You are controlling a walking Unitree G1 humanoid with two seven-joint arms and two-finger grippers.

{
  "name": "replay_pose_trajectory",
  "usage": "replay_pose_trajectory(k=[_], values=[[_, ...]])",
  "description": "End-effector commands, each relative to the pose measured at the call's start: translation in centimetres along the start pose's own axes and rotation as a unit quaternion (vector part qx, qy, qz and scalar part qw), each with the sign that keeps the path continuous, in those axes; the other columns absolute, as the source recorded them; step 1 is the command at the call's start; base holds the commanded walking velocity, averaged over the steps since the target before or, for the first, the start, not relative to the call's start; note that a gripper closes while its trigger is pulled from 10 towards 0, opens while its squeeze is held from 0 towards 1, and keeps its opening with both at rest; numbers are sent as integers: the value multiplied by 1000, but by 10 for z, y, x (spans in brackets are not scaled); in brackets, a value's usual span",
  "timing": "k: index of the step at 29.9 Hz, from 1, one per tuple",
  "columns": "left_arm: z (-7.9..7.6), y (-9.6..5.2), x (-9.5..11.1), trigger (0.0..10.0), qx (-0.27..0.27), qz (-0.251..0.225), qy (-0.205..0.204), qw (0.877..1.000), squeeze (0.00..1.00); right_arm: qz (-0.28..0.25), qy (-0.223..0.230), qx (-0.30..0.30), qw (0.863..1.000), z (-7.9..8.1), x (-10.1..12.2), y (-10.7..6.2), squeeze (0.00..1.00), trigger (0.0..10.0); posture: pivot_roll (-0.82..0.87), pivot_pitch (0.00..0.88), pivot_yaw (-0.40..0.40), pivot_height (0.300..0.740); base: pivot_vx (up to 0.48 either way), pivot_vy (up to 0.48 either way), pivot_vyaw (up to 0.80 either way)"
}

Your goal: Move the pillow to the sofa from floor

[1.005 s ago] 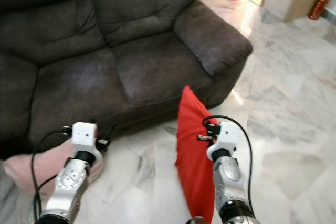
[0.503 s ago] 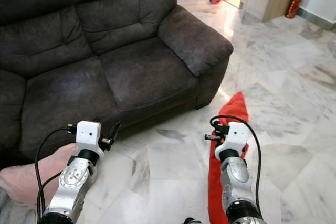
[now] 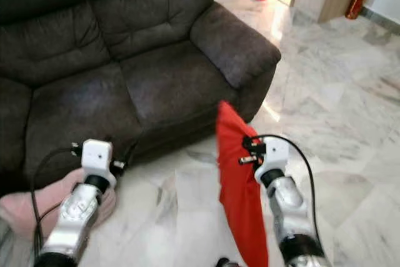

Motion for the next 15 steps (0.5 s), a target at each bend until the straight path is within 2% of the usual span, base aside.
replay_pose_trajectory(k=[1,3,4,6,8,12,15], values=[[-5,-9,-3,10000,-59,18,3,998,0,-47,-40,74,995,15,36,5,0,10000,-80,91,59,740,0,0,0],[-6,-10,-3,10000,-71,21,2,997,0,-43,-43,82,995,16,36,4,0,10000,-80,91,59,740,0,0,0],[-11,-19,2,10000,-127,30,-13,991,0,-34,-51,117,991,19,39,0,0,10000,-75,94,60,740,0,0,0],[-17,-26,5,10000,-169,39,-25,985,0,-27,-59,145,987,22,40,-3,0,10000,-72,94,60,740,0,0,0],[-25,-41,4,10000,-236,63,-18,969,0,-7,-68,201,977,31,41,-10,0,10000,-65,97,62,740,0,0,0],[-21,-53,4,10000,-263,83,-27,961,0,8,-68,243,968,36,42,-18,0,10000,-61,97,63,740,0,0,0],[-24,-63,5,10000,-294,92,-16,951,0,15,-73,251,965,35,43,-19,0,10000,-58,92,63,740,0,0,0]])
Point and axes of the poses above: a point about 5 cm out from each wrist's last joint towards the gripper, its own y axis pointing out of the wrist towards the gripper, its own x axis along the axis of the wrist's last joint, z = x × y, the point moved 6 cm from there along y, pointing out of the wrist towards the gripper, and after that the axes turned 2 degrees about y, right-handed, at the moved point
